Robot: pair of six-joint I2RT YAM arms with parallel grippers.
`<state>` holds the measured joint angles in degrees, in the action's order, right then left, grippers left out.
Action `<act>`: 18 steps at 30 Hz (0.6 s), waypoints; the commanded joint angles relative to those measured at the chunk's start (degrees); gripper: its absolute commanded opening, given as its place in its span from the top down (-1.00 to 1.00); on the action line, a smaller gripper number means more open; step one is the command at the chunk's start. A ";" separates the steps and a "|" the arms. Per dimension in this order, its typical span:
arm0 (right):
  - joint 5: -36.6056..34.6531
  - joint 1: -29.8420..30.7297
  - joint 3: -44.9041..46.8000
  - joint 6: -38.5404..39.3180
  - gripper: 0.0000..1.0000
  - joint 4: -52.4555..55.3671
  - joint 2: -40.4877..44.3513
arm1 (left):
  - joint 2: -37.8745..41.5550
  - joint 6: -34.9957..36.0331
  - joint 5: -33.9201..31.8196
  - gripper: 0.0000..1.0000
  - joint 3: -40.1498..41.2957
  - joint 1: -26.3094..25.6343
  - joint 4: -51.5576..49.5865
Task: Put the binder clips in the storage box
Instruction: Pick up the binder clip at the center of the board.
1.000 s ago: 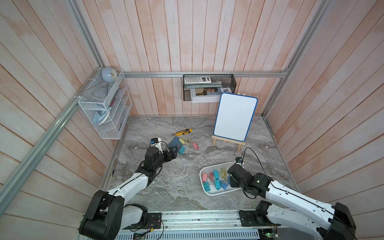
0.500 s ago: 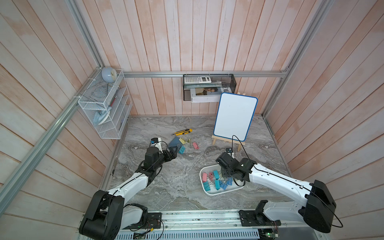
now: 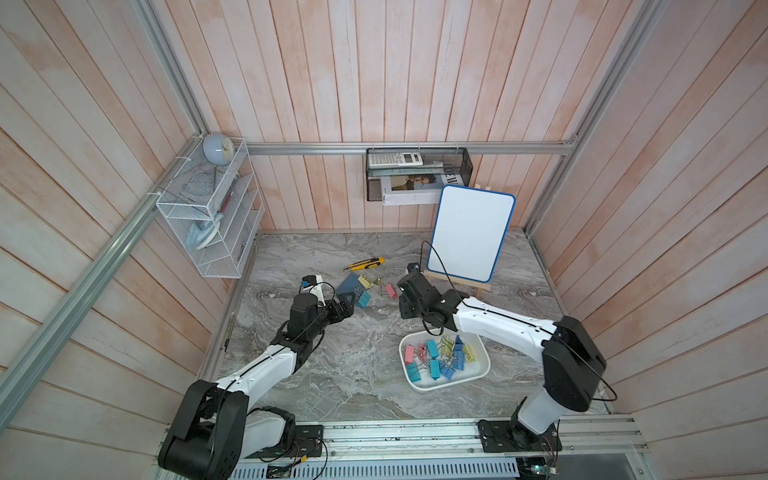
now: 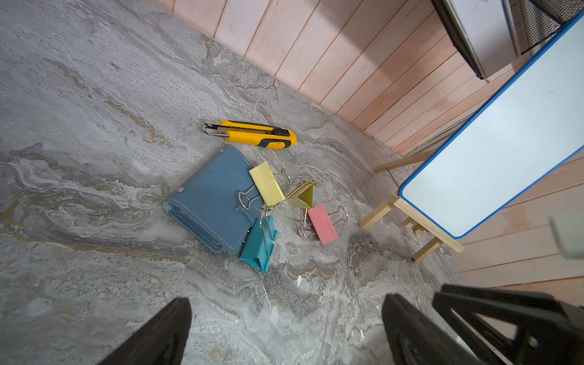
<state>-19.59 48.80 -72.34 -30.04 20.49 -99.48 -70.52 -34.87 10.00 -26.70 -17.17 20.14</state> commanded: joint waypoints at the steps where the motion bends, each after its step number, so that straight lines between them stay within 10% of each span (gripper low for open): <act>1: -0.91 -0.37 -7.53 4.55 0.29 0.99 -7.21 | -0.30 1.25 -0.80 -1.00 -1.43 -0.32 -0.29; 12: 1.23 -4.89 -21.27 6.66 0.25 3.01 -22.75 | -0.73 1.13 0.09 -1.00 -1.87 -0.32 -0.47; 18: 1.62 -5.73 -25.59 8.50 0.78 6.94 -26.22 | -1.13 1.11 0.37 -1.00 -2.04 -0.31 -0.56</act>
<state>-18.41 42.83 -96.20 -22.72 24.08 -124.86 -71.22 -34.65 10.09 -27.11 -17.32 19.70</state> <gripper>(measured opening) 0.135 0.998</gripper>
